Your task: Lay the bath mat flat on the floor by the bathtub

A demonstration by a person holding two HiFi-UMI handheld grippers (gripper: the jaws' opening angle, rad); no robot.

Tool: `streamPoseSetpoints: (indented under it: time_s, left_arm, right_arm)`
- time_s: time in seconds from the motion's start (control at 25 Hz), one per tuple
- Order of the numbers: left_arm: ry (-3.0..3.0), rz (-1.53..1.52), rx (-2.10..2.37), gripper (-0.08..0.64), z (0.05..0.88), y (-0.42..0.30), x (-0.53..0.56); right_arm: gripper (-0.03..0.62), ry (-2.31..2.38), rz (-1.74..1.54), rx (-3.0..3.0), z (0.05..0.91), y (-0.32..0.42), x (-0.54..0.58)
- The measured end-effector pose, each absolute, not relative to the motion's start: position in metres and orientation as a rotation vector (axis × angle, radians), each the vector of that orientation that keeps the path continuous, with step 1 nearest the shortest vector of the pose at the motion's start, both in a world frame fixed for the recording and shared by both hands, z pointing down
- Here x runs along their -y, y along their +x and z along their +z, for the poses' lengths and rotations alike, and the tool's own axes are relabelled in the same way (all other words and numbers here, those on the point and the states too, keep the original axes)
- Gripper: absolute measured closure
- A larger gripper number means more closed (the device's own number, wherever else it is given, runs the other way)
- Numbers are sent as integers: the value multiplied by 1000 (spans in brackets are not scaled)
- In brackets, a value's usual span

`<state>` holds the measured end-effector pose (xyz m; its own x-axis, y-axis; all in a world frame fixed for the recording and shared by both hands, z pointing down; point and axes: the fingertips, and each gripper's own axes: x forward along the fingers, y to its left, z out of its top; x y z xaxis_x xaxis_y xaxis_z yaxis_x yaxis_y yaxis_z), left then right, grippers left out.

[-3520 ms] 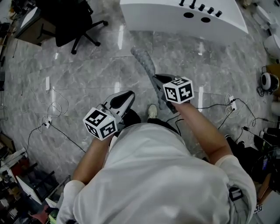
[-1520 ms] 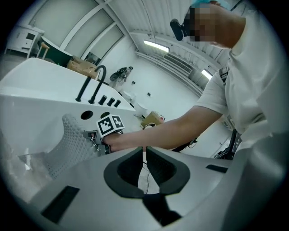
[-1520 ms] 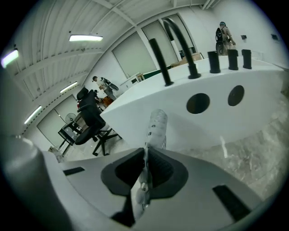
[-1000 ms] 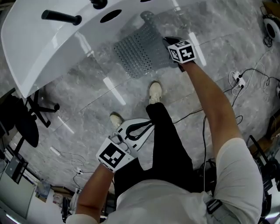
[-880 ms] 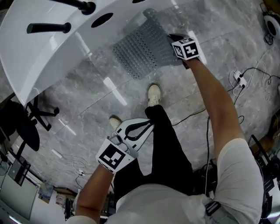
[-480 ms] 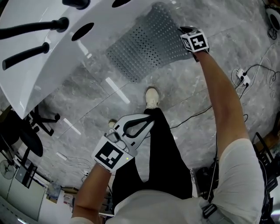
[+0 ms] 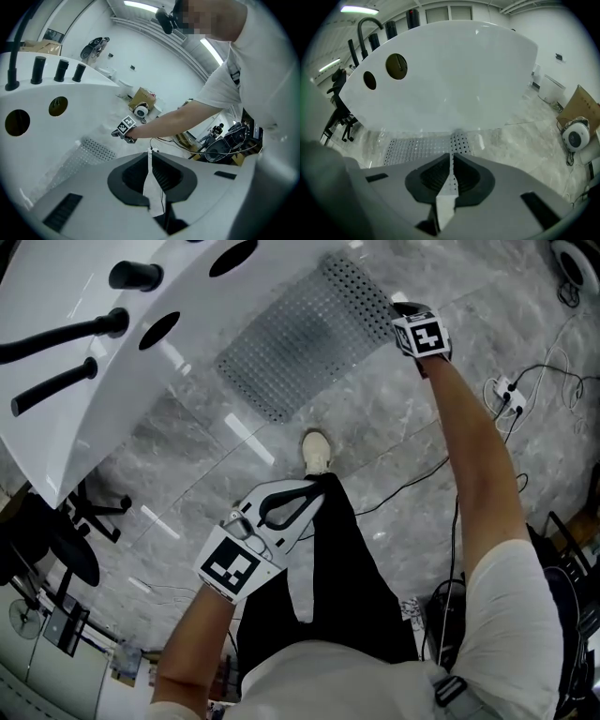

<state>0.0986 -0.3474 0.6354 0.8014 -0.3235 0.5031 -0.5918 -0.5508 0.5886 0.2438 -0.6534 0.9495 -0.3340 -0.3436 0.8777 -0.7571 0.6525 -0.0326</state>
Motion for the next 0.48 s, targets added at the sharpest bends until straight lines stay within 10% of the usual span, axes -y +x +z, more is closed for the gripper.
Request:
streamPoseSetpoints:
  time_s: [0.48]
  left_arm:
    - [2324,415,670,523,552,118,357]
  right_arm:
    - [575,913,684,1990,856,259,578]
